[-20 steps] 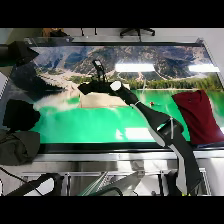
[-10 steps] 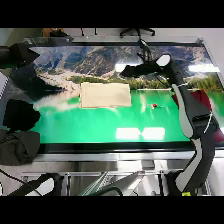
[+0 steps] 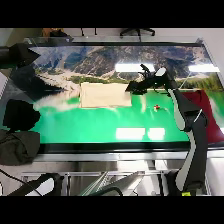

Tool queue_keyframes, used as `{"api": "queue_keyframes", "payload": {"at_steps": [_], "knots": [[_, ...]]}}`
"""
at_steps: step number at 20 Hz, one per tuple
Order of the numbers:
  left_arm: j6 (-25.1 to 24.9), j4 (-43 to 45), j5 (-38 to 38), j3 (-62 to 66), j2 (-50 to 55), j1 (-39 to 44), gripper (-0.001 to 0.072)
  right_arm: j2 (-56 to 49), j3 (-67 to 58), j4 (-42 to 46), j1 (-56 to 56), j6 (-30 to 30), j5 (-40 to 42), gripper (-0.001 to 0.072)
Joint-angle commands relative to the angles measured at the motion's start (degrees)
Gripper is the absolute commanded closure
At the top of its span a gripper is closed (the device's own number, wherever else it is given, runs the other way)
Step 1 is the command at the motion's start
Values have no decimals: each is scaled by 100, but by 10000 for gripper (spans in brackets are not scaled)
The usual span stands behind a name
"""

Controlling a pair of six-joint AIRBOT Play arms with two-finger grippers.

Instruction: Fold the shirts.

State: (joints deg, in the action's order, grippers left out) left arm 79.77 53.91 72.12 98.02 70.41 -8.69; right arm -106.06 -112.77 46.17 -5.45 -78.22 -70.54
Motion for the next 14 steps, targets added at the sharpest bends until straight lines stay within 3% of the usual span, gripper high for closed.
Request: {"api": "queue_keyframes", "payload": {"at_steps": [1, 2, 3, 5, 6, 8, 14], "knots": [[-46, 4, -4, -2, -4, -4, 688, -315, 13, -271, -85, 133, 9, 56], [-46, 4, -7, -2, -4, -4, 688, -326, 13, -424, -129, 216, 9, 58], [-46, 4, -9, -2, -4, -4, 688, -323, 13, -603, -190, 337, 20, 114], [-46, 4, -9, -2, -4, -4, 688, -321, 9, -1368, -273, 730, -4, 466], [-46, 4, -9, -2, -4, -4, 688, -293, -4, -1897, -275, 914, -44, 585], [-46, 4, -7, -2, -4, -4, 688, -50, -96, -2446, -247, 1202, -33, 693], [-44, 4, -7, -2, -4, -4, 688, 1606, -457, -2363, 643, 1261, 859, 694]]}}
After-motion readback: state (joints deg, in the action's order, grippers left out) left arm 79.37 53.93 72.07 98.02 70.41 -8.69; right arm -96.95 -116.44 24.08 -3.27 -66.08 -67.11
